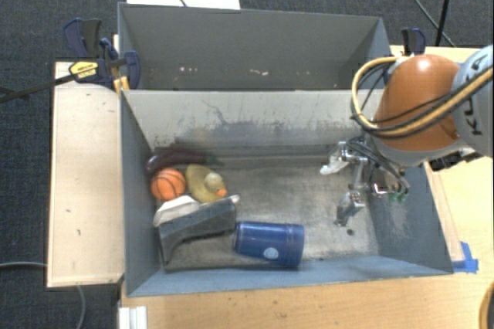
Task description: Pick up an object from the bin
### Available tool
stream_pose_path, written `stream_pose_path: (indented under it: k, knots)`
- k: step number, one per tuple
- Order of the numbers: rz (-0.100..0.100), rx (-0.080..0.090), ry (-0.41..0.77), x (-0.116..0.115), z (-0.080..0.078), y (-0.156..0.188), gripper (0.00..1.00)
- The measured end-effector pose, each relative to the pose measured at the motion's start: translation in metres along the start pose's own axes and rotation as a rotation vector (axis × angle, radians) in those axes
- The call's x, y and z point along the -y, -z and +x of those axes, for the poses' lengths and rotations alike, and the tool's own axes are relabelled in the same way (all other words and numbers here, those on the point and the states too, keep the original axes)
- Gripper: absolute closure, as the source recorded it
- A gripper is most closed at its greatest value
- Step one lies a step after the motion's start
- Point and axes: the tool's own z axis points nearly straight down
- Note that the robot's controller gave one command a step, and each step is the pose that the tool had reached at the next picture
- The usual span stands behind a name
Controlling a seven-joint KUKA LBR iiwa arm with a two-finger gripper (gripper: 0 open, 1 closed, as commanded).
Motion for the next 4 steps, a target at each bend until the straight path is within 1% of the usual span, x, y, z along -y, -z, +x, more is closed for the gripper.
stream_pose_path:
  k: [1,2,3,4]
  knots:
    - [0.002,0.000,0.036,-0.041,0.000,-0.011,0.00]
    - [0.004,0.013,0.289,-0.057,0.037,-0.041,1.00]
    - [-0.001,0.002,0.292,-0.060,0.041,-0.044,0.00]
    - [-0.001,0.001,0.292,-0.060,0.041,-0.044,0.00]
